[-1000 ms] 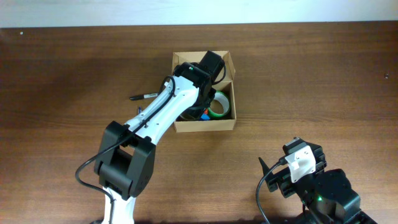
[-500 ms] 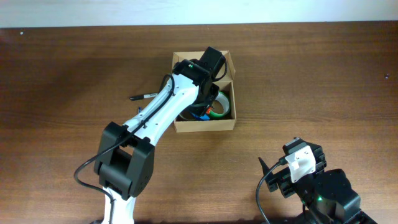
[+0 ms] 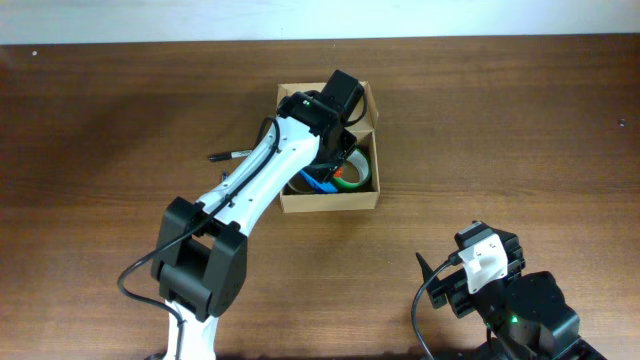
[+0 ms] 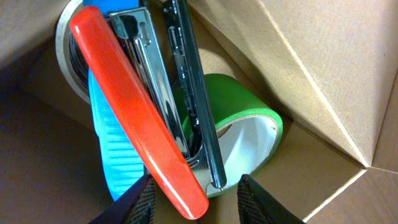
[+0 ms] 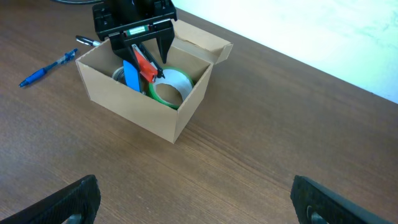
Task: Pack container
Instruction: 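Lower the stapler into the box and open the left gripper, then move the left gripper back to the blue pen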
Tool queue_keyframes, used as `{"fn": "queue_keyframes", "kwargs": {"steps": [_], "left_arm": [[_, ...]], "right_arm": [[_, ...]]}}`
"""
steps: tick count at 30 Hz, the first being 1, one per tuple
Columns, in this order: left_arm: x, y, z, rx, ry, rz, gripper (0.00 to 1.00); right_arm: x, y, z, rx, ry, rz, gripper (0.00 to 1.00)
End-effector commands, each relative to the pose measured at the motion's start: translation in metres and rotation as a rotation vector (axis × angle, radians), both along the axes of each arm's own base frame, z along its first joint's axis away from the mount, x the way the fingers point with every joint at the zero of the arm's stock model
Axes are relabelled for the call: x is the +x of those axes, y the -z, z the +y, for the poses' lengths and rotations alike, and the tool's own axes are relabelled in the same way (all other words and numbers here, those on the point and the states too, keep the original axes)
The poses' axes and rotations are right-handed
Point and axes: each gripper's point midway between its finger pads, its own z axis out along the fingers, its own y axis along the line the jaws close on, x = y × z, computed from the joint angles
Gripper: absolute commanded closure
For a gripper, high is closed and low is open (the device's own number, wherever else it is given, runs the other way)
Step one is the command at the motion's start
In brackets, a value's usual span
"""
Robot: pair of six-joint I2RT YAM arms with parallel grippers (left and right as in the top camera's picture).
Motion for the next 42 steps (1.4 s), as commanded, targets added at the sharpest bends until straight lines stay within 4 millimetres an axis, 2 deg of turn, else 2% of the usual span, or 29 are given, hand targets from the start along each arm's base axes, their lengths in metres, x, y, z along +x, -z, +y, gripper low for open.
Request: {"fn": "queue_keyframes", "kwargs": {"steps": [1,9,17,32,35,38,42], "left_arm": [[0.006,-0.005,0.001,0.005,0.044,-0.025,0.58],[0.017,-0.006,0.011,0.015,0.023,-0.052,0.58],[0.038,-0.015,0.001,-0.025,0.017,-0.145,0.54],[0.045,-0.019,-0.004,-0.046,0.018,-0.177,0.54],[0.043,-0.028,-0.005,-0.055,0.02,-0.189,0.55],[0.04,-0.047,-0.001,-0.056,0.022,-0.215,0.55],[0.021,-0.077,0.031,0.013,-0.012,-0.221,0.54]], "right_arm": [[0.0,0.001,-0.002,0.007,0.015,-0.002,0.01],[0.0,0.001,-0.002,0.007,0.015,-0.002,0.01],[0.0,0.001,-0.002,0.007,0.015,-0.002,0.0],[0.0,0.001,-0.002,0.007,0.015,-0.002,0.01],[0.0,0.001,-0.002,0.007,0.015,-0.002,0.01],[0.0,0.001,-0.002,0.007,0.015,-0.002,0.01],[0.0,0.001,-0.002,0.007,0.015,-0.002,0.01]]}}
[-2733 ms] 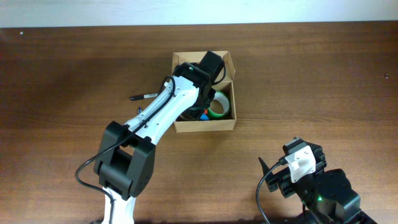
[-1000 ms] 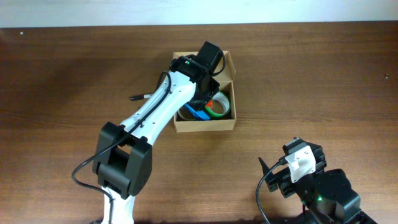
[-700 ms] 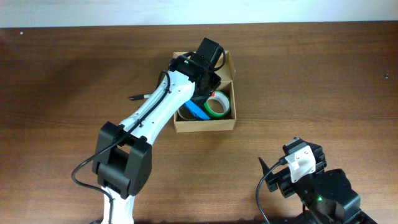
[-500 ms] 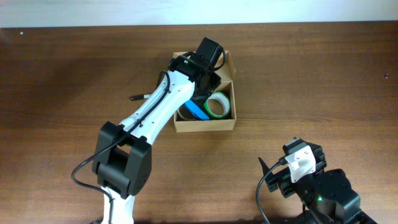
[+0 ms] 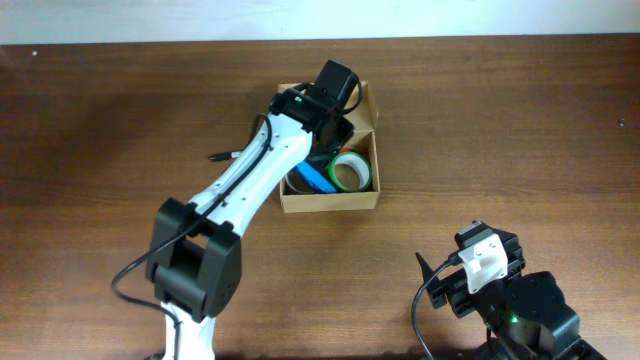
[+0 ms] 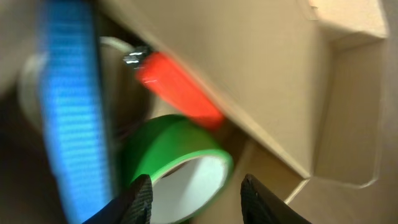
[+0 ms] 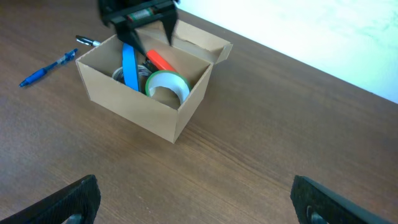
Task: Pack container
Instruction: 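Move the left gripper back to the blue pen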
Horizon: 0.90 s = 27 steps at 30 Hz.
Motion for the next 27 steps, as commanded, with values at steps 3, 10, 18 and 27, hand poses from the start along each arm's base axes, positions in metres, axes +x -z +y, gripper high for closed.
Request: {"fn": "queue_keyframes", "kwargs": {"steps": [3,10,18,27], "left_arm": [[-0.025,-0.081,0.057,0.079,-0.064,-0.085,0.54],[-0.069,-0.128,0.147,0.28,-0.195,-0.084,0.07],[-0.092,-0.128,0.223,0.416,-0.355,0.005,0.0],[-0.08,-0.05,0.241,0.381,0.0,0.179,0.0]], "right_arm": [[0.0,0.001,-0.002,0.007,0.014,-0.002,0.01],[0.0,0.001,-0.002,0.007,0.014,-0.002,0.01],[0.0,0.001,-0.002,0.007,0.014,-0.002,0.01],[0.0,0.001,-0.002,0.007,0.014,-0.002,0.01]]}}
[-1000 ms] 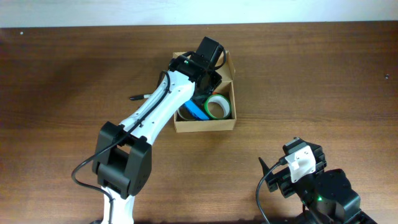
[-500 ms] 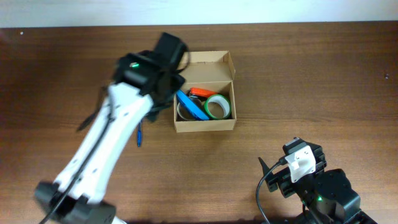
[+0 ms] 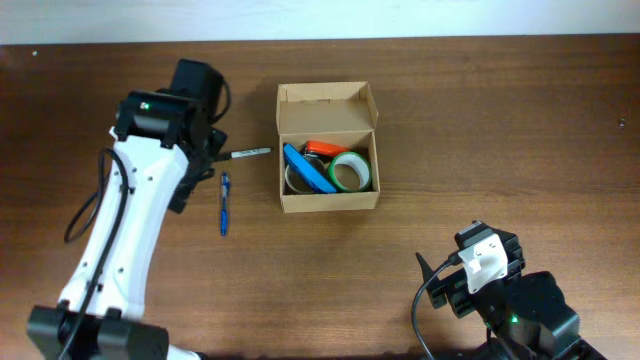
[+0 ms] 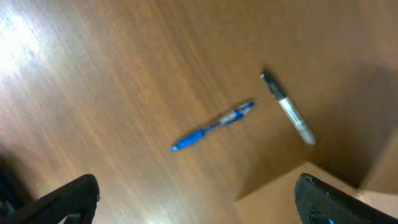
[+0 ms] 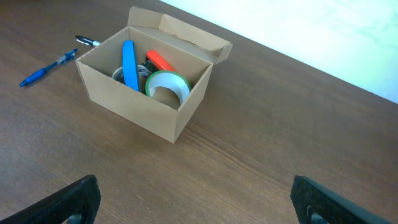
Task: Pack container
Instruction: 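Move the left gripper back to the blue pen, then grasp the blue pen with the left gripper and lift it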
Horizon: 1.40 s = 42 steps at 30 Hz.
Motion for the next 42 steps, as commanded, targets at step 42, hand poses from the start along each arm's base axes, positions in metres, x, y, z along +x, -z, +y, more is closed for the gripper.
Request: {"fn": "queue_keyframes", "kwargs": {"steps": [42], "left_arm": [[0.004,0.207,-0.025,-0.188,0.826,0.434,0.35]], "right_arm": [[0.0,0.001,-0.002,0.008,0.014,-0.002,0.01]]}}
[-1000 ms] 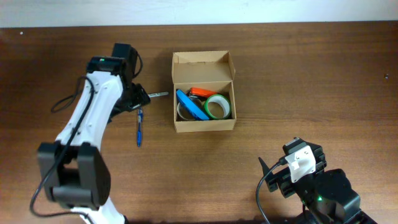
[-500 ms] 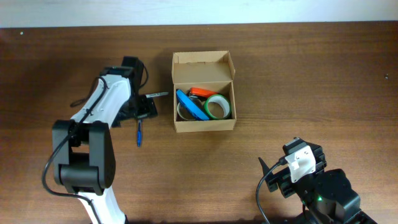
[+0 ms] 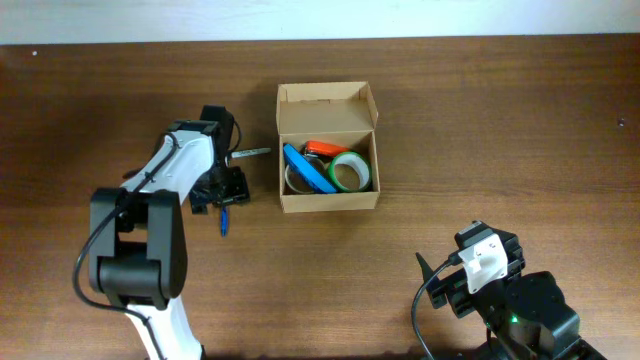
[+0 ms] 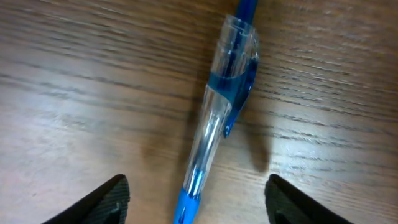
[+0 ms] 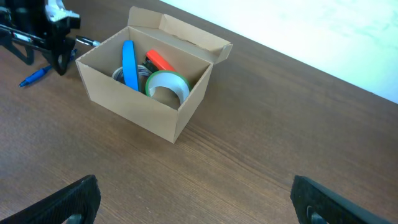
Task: Pack container
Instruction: 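Grasp the blue pen with the left gripper and lift it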
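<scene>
The open cardboard box (image 3: pixel 330 201) holds a red stapler (image 3: pixel 322 148), a green tape roll (image 3: pixel 351 171), a blue flat tool (image 3: pixel 306 168) and a pale tape roll. A blue pen (image 3: pixel 223 216) lies on the table left of the box. My left gripper (image 3: pixel 219 190) is low over it, open. In the left wrist view the pen (image 4: pixel 217 134) lies between the two fingertips (image 4: pixel 113 196) with a gap on each side. A black marker (image 3: pixel 250 153) lies just behind. My right gripper (image 5: pixel 196 205) is open and empty, near the table's front right.
The box's lid flap (image 3: pixel 325 95) stands open toward the back. My right arm's base (image 3: pixel 515 305) fills the front right corner. The wooden table (image 3: pixel 500 130) runs on to the right of the box.
My left gripper was high above the table left of the box, with pen and marker far below. Now it is down at the blue pen, fingers open on either side. The right arm is unmoved.
My left gripper was inside the box with the red stapler between its fingers. Then it was higher and the stapler lay in the box. Then it was over the table left of the box, and now it is low over the blue pen.
</scene>
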Tool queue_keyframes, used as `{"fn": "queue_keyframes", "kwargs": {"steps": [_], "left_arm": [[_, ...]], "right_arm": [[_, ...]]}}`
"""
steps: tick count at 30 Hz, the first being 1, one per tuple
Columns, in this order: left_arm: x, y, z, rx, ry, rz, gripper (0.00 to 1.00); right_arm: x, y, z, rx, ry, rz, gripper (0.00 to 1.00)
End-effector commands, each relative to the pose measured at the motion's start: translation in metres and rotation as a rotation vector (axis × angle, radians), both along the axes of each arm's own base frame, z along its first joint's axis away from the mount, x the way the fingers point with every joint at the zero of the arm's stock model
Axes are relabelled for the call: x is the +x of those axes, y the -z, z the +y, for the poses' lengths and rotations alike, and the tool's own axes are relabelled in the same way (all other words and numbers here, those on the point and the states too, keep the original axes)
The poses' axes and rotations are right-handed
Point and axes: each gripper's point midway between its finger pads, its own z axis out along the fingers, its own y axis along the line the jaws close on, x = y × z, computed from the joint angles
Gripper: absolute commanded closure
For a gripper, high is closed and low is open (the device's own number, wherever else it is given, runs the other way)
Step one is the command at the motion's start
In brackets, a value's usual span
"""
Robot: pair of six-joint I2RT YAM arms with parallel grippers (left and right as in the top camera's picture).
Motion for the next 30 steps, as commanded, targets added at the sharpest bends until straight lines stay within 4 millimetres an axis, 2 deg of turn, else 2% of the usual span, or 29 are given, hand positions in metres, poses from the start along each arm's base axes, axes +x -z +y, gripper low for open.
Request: {"fn": "queue_keyframes", "kwargs": {"steps": [1,11,14,15,19,27,30], "left_arm": [[-0.0052,0.0114,-0.0012,-0.026,0.043,0.033,0.38],[0.0014,0.0129,-0.0018,-0.031,0.078,0.008,0.54],[0.0013,0.0129,-0.0018,-0.031,0.079,0.009,0.7],[0.0013,0.0129,-0.0018,-0.031,0.078,0.009,0.72],[0.0013,0.0129,-0.0017,-0.031,0.079,0.009,0.76],[0.0014,0.0129,-0.0016,-0.03,0.077,0.008,0.92],[0.0015,0.0128,-0.0016,-0.031,0.077,0.008,0.95]], "right_arm": [[0.0004,0.0007,-0.0021,0.007,0.014,-0.002,0.01],[0.0004,0.0007,-0.0021,0.007,0.014,-0.002,0.01],[0.0004,0.0007,-0.0021,0.007,0.014,-0.002,0.01],[0.0004,0.0007,-0.0021,0.007,0.014,-0.002,0.01],[0.0004,0.0007,-0.0021,0.007,0.014,-0.002,0.01],[0.0004,0.0007,-0.0021,0.007,0.014,-0.002,0.01],[0.0004,0.0007,-0.0021,0.007,0.014,-0.002,0.01]]}}
